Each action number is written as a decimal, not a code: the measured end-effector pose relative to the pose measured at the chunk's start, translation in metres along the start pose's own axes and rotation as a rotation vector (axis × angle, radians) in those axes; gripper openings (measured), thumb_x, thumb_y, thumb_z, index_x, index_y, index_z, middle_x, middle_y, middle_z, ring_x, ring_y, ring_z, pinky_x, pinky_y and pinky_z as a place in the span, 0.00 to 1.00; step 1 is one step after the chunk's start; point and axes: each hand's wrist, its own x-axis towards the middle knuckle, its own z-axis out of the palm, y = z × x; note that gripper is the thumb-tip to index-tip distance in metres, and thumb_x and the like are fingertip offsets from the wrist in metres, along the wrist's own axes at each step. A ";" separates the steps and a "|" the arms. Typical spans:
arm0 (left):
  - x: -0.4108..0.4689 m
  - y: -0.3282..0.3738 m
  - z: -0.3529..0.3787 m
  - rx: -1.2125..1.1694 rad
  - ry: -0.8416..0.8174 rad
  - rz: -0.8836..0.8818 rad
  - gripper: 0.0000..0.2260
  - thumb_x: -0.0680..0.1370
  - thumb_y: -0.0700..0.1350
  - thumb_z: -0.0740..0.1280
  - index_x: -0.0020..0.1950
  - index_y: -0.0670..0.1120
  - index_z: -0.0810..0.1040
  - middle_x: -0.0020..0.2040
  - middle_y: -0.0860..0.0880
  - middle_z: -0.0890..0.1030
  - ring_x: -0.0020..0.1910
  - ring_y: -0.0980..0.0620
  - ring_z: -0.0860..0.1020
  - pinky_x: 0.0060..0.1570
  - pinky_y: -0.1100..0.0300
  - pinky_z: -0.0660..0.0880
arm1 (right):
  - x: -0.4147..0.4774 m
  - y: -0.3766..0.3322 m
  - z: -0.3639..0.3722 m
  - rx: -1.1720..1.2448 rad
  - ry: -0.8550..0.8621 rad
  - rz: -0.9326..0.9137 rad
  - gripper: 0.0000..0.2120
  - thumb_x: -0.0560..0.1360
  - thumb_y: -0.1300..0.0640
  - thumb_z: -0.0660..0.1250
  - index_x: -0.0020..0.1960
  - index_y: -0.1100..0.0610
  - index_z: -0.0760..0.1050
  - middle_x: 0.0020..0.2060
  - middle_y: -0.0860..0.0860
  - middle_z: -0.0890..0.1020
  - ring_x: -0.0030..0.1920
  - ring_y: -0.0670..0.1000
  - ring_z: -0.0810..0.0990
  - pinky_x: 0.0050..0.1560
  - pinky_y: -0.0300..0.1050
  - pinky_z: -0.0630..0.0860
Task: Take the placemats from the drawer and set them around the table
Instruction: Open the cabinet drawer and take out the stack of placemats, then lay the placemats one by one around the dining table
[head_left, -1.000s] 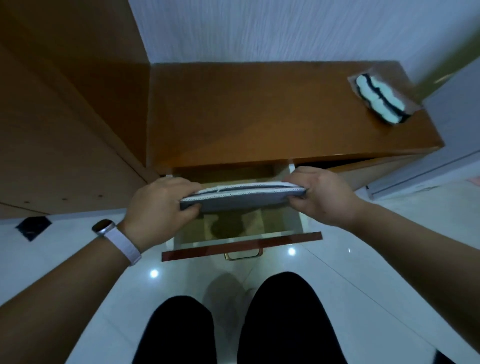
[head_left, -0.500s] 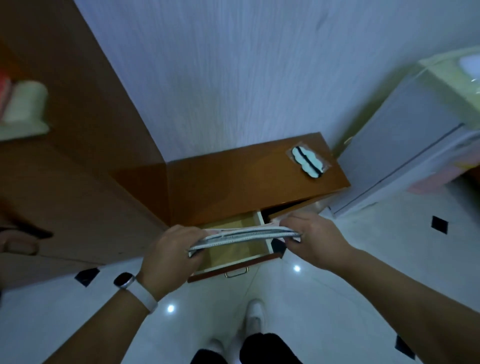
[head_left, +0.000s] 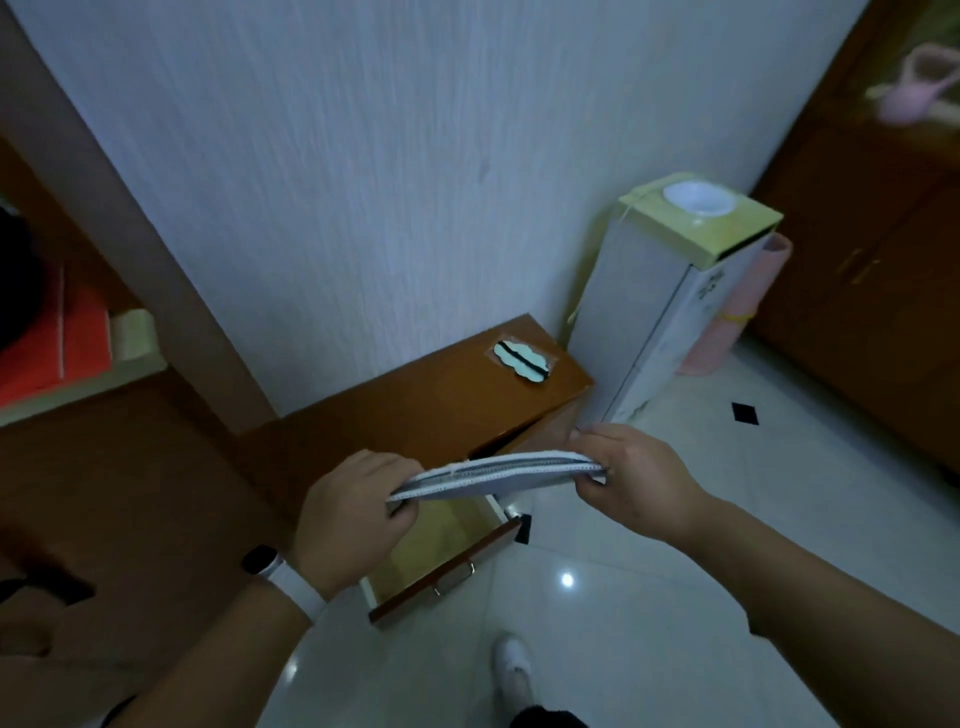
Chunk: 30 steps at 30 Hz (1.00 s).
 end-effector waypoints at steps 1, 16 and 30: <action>-0.002 0.002 -0.001 -0.012 -0.004 0.022 0.07 0.70 0.44 0.74 0.45 0.54 0.81 0.41 0.58 0.81 0.39 0.55 0.75 0.33 0.59 0.75 | -0.011 -0.006 -0.004 -0.015 0.001 0.037 0.05 0.69 0.56 0.70 0.44 0.48 0.79 0.37 0.46 0.78 0.36 0.50 0.77 0.29 0.39 0.71; -0.006 0.134 0.043 -0.294 -0.213 0.613 0.09 0.75 0.48 0.64 0.50 0.50 0.82 0.46 0.55 0.81 0.44 0.57 0.74 0.41 0.71 0.68 | -0.259 -0.056 -0.069 -0.102 0.205 0.675 0.06 0.69 0.58 0.70 0.45 0.50 0.80 0.42 0.45 0.79 0.42 0.49 0.78 0.36 0.44 0.75; -0.112 0.437 0.119 -0.438 -0.401 1.062 0.10 0.70 0.48 0.63 0.47 0.49 0.82 0.43 0.53 0.80 0.43 0.49 0.77 0.39 0.57 0.76 | -0.591 -0.106 -0.122 -0.150 0.443 1.182 0.04 0.69 0.56 0.66 0.40 0.47 0.75 0.38 0.43 0.75 0.38 0.46 0.74 0.33 0.42 0.71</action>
